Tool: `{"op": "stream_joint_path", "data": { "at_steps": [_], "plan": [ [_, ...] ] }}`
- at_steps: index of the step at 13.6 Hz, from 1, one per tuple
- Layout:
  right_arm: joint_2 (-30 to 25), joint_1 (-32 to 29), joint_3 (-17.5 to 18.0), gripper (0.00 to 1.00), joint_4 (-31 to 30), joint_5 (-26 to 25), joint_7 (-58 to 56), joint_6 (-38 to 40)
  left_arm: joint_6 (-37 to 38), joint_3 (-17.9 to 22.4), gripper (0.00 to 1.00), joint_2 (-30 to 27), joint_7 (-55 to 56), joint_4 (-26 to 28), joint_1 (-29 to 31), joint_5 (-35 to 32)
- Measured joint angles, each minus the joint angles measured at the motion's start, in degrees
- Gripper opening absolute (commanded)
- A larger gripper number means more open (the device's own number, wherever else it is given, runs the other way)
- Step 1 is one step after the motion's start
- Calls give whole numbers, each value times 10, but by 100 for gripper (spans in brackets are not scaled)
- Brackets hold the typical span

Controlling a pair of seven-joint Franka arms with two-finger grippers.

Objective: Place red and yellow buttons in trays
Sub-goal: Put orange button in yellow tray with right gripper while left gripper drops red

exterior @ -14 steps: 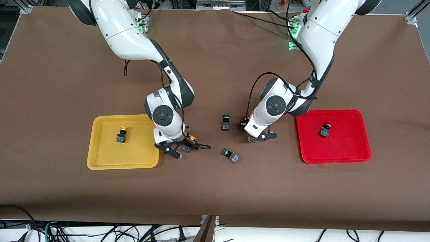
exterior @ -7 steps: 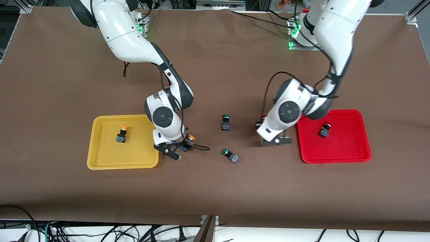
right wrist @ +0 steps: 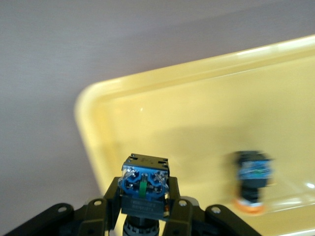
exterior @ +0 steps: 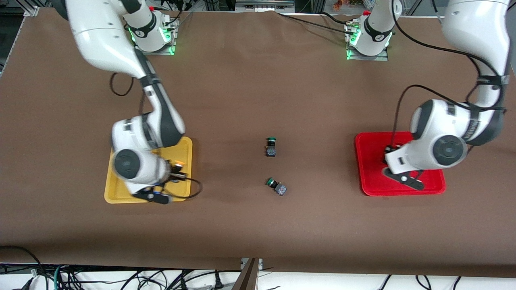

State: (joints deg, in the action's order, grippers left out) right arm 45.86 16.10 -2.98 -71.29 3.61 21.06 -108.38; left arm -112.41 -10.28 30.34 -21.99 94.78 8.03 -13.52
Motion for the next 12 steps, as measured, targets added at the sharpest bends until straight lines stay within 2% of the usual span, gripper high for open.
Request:
{"op": "stream_joint_path", "data": {
  "at_steps": [2, 3, 4, 5, 7, 9, 12],
  "plan": [
    [3, -20, 1, 0, -25, 1, -38, 2, -56, 0, 38, 20, -120, 8, 48, 0],
    [7, -20, 2, 0, -40, 1, -40, -7, -90, 0, 60, 35, -176, 11, 67, 0],
    [12, -17, 5, 39, -54, 1, -40, -20, -119, -1, 98, 53, -214, 14, 80, 0],
    [16, -13, 7, 99, -66, 1, -40, -32, -138, -1, 100, 70, -232, 14, 88, 0],
    [18, -6, 7, 100, -74, 1, -40, -41, -152, -3, 100, 86, -243, 13, 94, 0],
    [6, -8, 6, 100, -66, -1, -41, -34, -142, -10, 100, 76, -242, 5, 94, 0],
    [-53, -21, -8, 100, -34, -4, -82, 59, -44, -51, 100, 16, -185, -31, 94, 1]
  ]
}}
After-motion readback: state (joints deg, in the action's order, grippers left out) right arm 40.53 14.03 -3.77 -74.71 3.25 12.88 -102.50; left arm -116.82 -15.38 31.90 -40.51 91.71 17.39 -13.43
